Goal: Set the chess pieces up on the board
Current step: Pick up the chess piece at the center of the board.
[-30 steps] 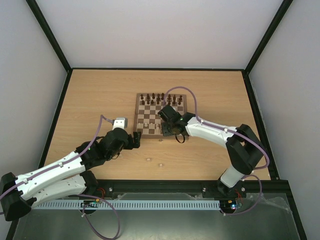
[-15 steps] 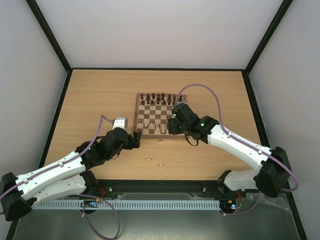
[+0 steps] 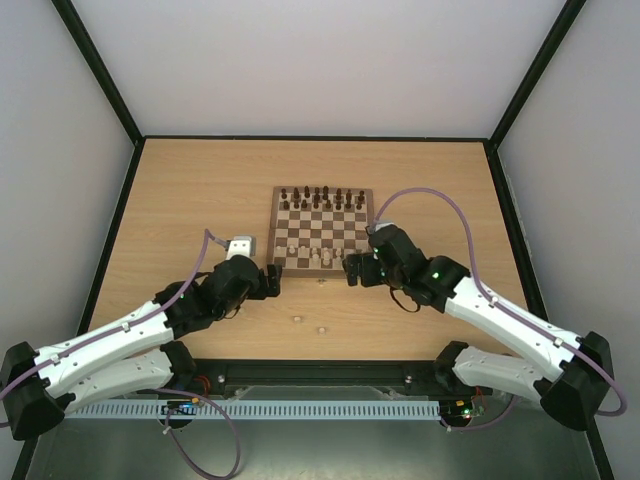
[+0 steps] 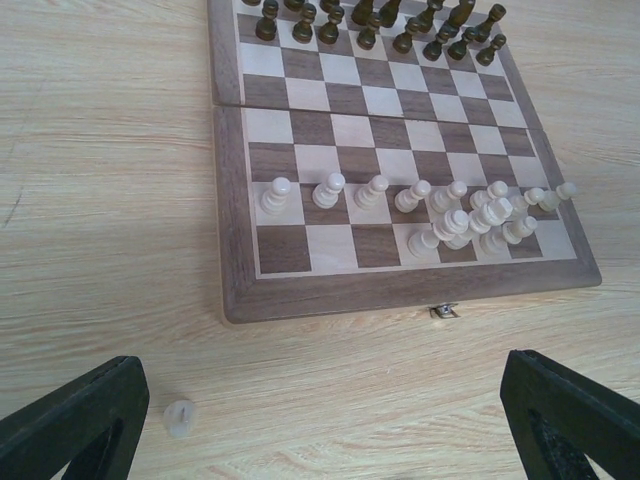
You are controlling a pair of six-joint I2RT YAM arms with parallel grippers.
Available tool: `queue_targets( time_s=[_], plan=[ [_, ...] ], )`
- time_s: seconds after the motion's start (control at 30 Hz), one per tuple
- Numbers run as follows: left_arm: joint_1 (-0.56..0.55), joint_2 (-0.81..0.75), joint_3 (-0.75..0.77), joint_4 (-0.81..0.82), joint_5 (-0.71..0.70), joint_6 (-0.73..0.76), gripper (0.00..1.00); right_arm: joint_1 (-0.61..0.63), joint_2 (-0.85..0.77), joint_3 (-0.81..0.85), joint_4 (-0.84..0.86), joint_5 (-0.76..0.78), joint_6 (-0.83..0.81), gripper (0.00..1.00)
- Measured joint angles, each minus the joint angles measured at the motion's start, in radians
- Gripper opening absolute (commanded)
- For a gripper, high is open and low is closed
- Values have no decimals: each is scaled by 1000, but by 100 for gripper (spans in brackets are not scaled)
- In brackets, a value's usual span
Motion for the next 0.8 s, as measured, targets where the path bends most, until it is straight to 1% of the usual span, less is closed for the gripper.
queue_targets(
  time_s=[0.2, 0.8],
  plan=[
    [0, -8, 0, -19, 0, -21, 100, 0, -50, -65, 16, -41, -2, 99],
    [0, -65, 0, -100, 26, -93, 99, -1, -118, -88, 63, -134, -17, 99]
  ],
)
